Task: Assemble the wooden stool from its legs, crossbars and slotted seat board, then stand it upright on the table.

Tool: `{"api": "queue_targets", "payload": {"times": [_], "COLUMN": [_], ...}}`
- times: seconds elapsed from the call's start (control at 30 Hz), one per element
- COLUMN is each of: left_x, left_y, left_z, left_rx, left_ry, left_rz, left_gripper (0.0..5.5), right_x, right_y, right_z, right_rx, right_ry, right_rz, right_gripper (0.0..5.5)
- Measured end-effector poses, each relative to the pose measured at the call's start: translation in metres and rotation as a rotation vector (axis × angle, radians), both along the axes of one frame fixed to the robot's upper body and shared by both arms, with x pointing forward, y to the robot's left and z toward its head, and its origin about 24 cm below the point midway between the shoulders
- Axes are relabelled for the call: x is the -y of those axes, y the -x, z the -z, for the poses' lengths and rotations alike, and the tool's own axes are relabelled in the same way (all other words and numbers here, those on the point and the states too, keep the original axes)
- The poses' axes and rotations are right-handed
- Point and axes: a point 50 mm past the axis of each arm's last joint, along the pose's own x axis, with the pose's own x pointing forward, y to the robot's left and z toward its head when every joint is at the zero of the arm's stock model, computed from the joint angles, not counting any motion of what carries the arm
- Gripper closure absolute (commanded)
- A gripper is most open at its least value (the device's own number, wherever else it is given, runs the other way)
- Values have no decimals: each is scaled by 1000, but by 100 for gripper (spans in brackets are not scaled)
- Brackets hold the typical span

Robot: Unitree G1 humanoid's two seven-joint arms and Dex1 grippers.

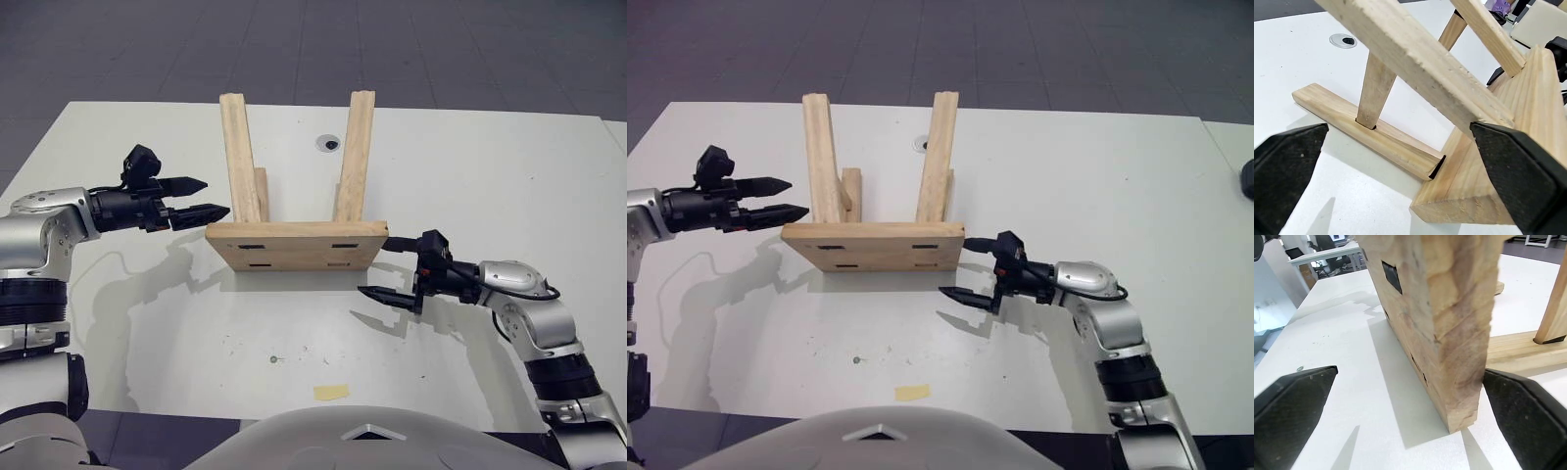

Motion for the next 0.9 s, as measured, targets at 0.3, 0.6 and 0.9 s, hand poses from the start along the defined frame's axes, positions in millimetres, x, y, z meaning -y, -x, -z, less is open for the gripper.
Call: {"api": "queue_targets", "payload": {"times": [0.3,0.6,0.9], "left_x": [-16,-12,-4], "left_y": [15,30,53], "left_z": [-3,-14,-24], "left_rx": [-110,-110,-93], "left_ry": [-73,44,41], "left_rz": [136,167,199], "left_gripper": [13,13,13], "right_x": [7,8,13], "right_y": [-1,1,0], "right_z": [-2,0,-2], "right_rx": [5,-6,-13], "right_ry": [-15,-12,-12], "right_rz": [76,72,83], "right_gripper": [10,10,10]}}
